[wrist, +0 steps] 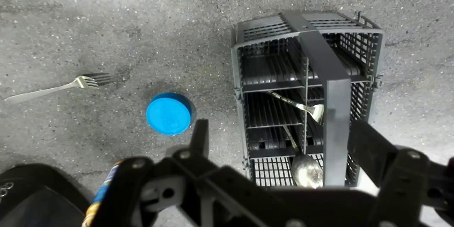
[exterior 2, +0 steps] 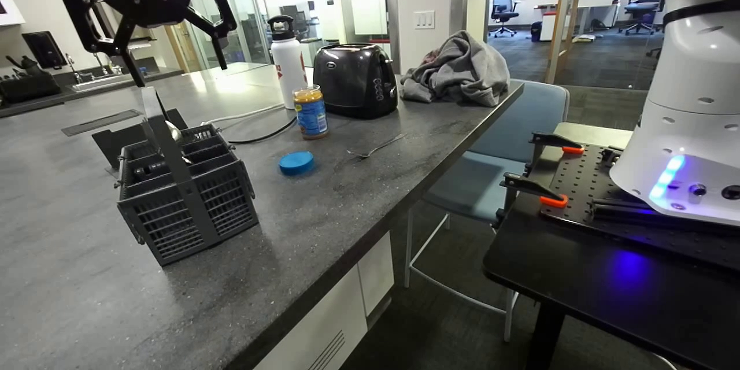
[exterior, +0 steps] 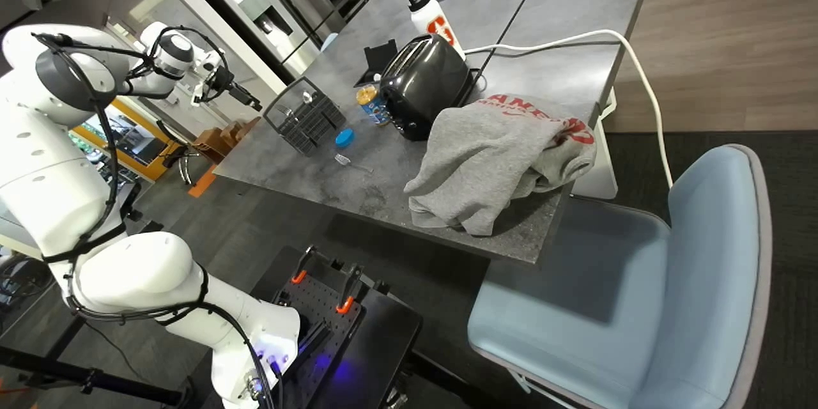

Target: Move the utensil holder to the right

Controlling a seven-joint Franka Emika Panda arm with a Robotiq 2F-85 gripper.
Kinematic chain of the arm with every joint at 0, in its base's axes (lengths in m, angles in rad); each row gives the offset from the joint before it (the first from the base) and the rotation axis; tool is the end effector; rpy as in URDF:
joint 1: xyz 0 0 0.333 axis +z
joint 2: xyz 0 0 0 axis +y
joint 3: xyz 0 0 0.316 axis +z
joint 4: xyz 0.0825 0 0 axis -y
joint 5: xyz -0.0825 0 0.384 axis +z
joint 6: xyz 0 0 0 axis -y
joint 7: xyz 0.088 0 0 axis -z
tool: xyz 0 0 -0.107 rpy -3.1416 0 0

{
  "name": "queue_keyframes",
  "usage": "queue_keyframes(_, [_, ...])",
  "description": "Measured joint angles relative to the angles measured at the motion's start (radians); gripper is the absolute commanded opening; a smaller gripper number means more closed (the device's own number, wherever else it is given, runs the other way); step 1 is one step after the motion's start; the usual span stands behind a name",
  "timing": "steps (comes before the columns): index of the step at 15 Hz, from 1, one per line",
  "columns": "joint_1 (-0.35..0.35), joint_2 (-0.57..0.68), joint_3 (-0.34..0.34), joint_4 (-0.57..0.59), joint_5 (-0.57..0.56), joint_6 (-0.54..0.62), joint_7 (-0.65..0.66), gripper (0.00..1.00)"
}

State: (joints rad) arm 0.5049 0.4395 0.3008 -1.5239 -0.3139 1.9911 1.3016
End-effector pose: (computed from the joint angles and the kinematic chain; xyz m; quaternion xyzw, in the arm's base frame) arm 0.5097 0.4602 0.4203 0.9760 -0.2001 0.0834 0.0187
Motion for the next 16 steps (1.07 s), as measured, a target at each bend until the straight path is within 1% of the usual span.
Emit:
queue_keyframes(5, [0.006,-0.007,-0.018,0.0,0.006,0.011,-0.001,1.0])
queue_keyframes(11, [0.008,0.029,-0.037,0.025,0.024,0.192,-0.005,1.0])
queue_keyframes(16, [0.023,0.089,-0.064,0.082,0.025,0.207,-0.026,1.0])
